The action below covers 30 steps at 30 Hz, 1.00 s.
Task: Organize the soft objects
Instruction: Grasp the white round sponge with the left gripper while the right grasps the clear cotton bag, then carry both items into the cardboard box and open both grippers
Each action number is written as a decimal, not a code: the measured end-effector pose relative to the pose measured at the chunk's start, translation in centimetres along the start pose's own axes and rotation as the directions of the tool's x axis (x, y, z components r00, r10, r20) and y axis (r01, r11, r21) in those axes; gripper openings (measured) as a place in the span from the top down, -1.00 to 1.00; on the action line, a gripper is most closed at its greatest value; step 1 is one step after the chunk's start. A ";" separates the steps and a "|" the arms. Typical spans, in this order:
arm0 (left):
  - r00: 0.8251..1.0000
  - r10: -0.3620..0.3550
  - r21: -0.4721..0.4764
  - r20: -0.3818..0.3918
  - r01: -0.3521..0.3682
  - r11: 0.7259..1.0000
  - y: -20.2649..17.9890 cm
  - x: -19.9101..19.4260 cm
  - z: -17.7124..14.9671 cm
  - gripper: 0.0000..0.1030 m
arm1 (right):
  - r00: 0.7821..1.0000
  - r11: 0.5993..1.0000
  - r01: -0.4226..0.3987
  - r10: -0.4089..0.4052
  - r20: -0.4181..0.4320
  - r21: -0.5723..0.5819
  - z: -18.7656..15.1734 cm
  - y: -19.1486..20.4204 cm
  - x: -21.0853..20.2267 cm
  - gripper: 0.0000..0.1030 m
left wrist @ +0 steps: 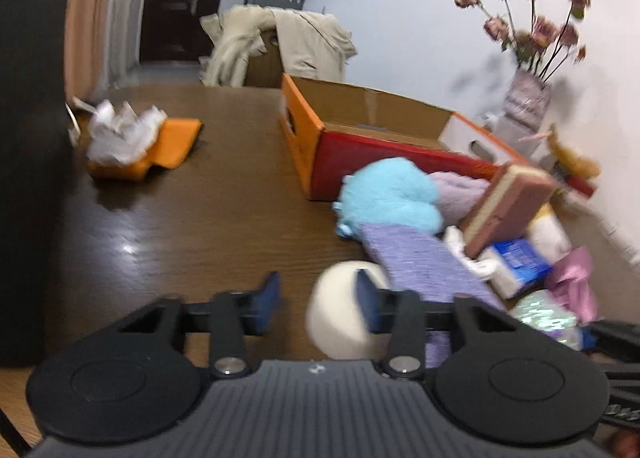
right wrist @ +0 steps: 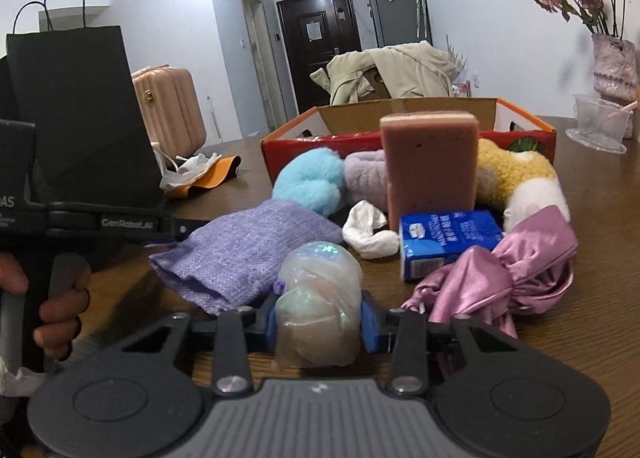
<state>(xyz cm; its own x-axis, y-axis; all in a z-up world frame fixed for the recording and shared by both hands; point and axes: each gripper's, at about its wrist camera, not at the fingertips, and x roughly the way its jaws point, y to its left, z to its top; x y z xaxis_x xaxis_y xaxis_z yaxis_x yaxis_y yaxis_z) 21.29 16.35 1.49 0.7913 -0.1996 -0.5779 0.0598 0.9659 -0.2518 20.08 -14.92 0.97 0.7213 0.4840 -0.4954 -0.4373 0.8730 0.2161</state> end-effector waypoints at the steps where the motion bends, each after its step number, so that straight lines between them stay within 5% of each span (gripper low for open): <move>1: 1.000 -0.025 -0.017 -0.005 0.025 1.000 -0.1 0.0 -0.1 0.64 | 1.000 1.000 0.000 0.000 0.004 0.002 0.0 -0.1 -0.2 0.29; 6: 0.999 -0.031 -0.058 -0.009 0.031 0.998 -1.2 -0.9 -0.2 0.77 | 0.999 1.000 0.000 0.000 0.053 0.006 0.2 -0.7 -2.0 0.30; 14: 0.974 0.024 -0.044 0.225 -0.015 0.999 -3.7 -7.4 3.8 0.83 | 0.977 1.000 -0.008 0.014 0.212 -0.029 3.4 -2.6 -7.2 0.30; 19: 0.955 0.027 -0.018 0.296 -0.023 1.000 -5.6 -6.8 9.3 0.83 | 0.966 0.997 -0.073 0.076 0.245 -0.022 9.2 -5.9 -6.7 0.30; 21: 0.959 0.019 -0.025 0.283 -0.013 1.000 -6.0 -4.6 12.2 0.83 | 0.969 0.995 -0.095 0.101 0.225 -0.036 12.5 -7.3 -4.5 0.29; 26: 0.986 0.063 -0.052 0.155 -0.055 0.997 -5.8 7.0 18.0 0.82 | 0.979 0.979 -0.203 0.203 0.002 0.025 21.8 -10.3 6.9 0.29; 30: 0.990 0.130 -0.093 0.044 -0.126 0.988 -4.2 15.5 20.6 0.82 | 0.980 0.988 -0.146 0.152 -0.129 0.058 26.4 -12.1 17.6 0.28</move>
<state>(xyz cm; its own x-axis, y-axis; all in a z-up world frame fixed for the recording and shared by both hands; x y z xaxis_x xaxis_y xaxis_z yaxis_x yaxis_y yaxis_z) 45.86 12.60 9.60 0.8183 -0.0645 -0.5712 -0.0973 0.9638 -0.2482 52.24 -15.36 11.81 0.5710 0.5991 -0.5613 -0.5058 0.7952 0.3344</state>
